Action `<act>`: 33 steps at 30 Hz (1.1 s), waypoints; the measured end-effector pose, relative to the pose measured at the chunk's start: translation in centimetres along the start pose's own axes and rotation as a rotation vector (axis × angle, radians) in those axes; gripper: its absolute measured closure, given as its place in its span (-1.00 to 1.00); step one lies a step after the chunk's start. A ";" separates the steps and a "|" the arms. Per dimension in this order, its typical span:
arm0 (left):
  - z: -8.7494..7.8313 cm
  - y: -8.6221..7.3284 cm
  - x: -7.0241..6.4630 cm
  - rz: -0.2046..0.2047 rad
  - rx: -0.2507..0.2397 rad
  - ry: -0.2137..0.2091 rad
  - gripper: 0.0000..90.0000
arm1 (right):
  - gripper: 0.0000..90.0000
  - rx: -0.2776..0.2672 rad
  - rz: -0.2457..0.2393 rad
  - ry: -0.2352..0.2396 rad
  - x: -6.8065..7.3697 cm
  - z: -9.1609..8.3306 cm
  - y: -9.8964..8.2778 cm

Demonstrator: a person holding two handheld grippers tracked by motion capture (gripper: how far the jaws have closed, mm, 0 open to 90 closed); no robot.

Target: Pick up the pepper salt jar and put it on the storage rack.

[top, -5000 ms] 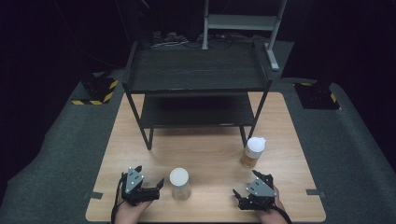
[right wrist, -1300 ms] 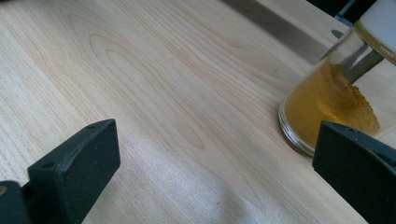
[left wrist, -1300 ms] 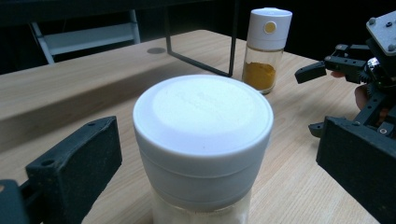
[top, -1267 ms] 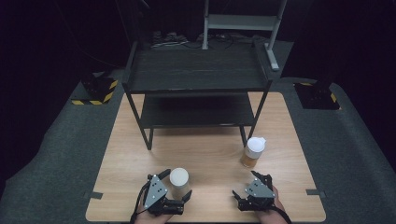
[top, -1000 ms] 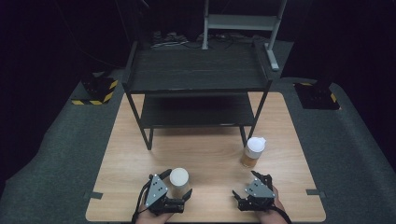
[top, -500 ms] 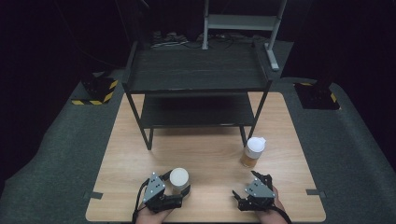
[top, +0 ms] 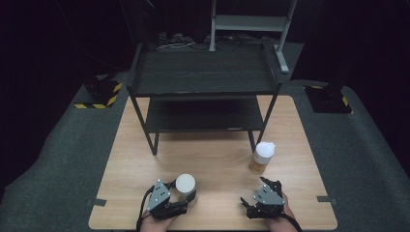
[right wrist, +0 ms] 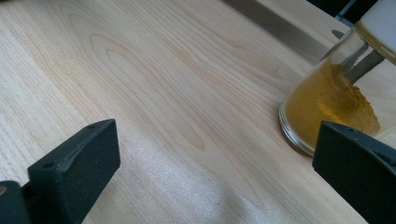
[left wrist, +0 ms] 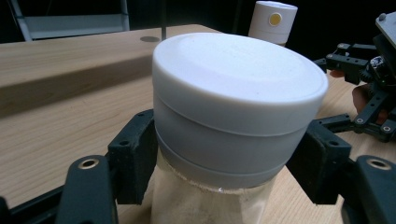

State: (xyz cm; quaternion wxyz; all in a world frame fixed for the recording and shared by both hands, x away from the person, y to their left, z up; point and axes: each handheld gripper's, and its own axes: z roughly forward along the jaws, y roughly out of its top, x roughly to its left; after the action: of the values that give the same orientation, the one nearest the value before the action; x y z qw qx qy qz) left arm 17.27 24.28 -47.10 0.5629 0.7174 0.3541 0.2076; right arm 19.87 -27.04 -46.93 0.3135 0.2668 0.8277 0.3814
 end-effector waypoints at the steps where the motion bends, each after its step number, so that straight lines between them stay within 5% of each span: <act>1: -0.1 0.0 -0.1 0.011 -0.001 0.004 -0.27 | -0.99 0.000 0.000 0.001 0.0 0.0 0.0; 4: -0.2 0.2 -0.4 0.046 -0.001 0.014 -0.25 | -1.00 -0.001 0.001 0.001 0.0 0.0 0.0; 15: -0.4 0.0 -0.3 0.000 -0.014 0.032 -0.24 | -0.99 -0.001 0.002 0.001 0.0 0.0 0.0; 33: -1.4 0.4 -0.7 0.003 -0.052 0.070 -0.24 | -0.99 -0.002 0.001 0.002 -0.1 0.0 0.0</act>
State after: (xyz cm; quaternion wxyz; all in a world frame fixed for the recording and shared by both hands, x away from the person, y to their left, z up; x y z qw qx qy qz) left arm 15.91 24.67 -46.24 0.5684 0.6952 0.3671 0.2425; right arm 19.89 -27.10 -46.93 0.3127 0.2663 0.8275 0.3827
